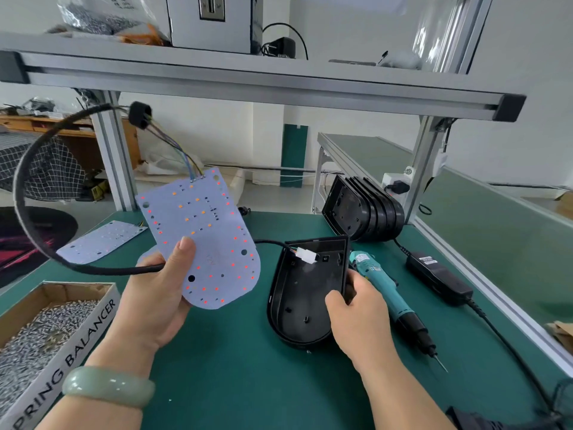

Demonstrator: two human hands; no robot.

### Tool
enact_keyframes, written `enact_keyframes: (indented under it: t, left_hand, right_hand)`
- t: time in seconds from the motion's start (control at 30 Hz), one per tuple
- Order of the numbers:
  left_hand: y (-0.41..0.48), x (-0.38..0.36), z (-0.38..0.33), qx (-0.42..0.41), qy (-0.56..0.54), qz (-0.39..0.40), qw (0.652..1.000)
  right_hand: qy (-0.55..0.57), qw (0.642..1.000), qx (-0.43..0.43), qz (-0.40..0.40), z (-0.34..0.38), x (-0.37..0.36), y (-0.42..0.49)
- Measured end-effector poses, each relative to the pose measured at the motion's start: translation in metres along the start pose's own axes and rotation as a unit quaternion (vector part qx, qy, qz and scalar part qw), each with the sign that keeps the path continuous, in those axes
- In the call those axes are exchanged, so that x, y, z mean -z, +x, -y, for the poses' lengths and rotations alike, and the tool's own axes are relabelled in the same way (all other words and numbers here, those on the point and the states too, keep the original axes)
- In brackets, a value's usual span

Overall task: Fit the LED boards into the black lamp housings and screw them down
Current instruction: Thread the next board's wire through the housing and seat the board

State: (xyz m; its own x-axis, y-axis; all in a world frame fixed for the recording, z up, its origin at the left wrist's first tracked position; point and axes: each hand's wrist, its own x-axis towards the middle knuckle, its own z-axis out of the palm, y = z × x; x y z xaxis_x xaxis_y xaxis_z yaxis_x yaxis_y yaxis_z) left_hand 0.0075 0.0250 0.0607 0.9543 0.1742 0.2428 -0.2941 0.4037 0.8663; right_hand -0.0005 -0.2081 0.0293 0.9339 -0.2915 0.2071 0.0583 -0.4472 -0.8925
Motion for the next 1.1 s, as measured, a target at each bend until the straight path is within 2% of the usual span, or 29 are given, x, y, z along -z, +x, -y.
enact_keyframes:
  t: [0.17,0.37,0.57,0.73,0.9,1.03,1.1]
  left_hand:
    - [-0.006,-0.003,-0.002,0.061,-0.028,0.054,0.996]
    - [-0.01,-0.008,-0.007,0.086,-0.07,0.076,0.991]
    - [-0.007,-0.003,-0.01,0.11,-0.02,0.068,0.991]
    - [-0.008,-0.002,-0.01,0.1,-0.01,0.064,0.993]
    - [-0.007,-0.008,0.0,0.106,0.005,0.073,0.992]
    - [-0.013,-0.008,0.003,0.162,0.004,0.159,0.974]
    - [-0.013,-0.009,0.001,0.177,0.041,0.167,0.969]
  right_hand:
    - [-0.021,0.999,0.039,-0.006,0.003,0.001,-0.002]
    - [0.002,0.991,0.132,-0.024,0.008,0.002,-0.008]
    - [0.085,0.987,0.113,-0.082,0.01,0.007,-0.005]
    - [0.069,0.985,0.154,-0.029,0.012,0.005,-0.009]
    - [0.143,0.977,0.155,0.031,0.016,0.0,-0.013]
    - [0.286,0.951,0.1,0.061,0.015,-0.013,-0.018]
    - [0.331,0.94,0.061,0.054,0.012,-0.018,-0.017]
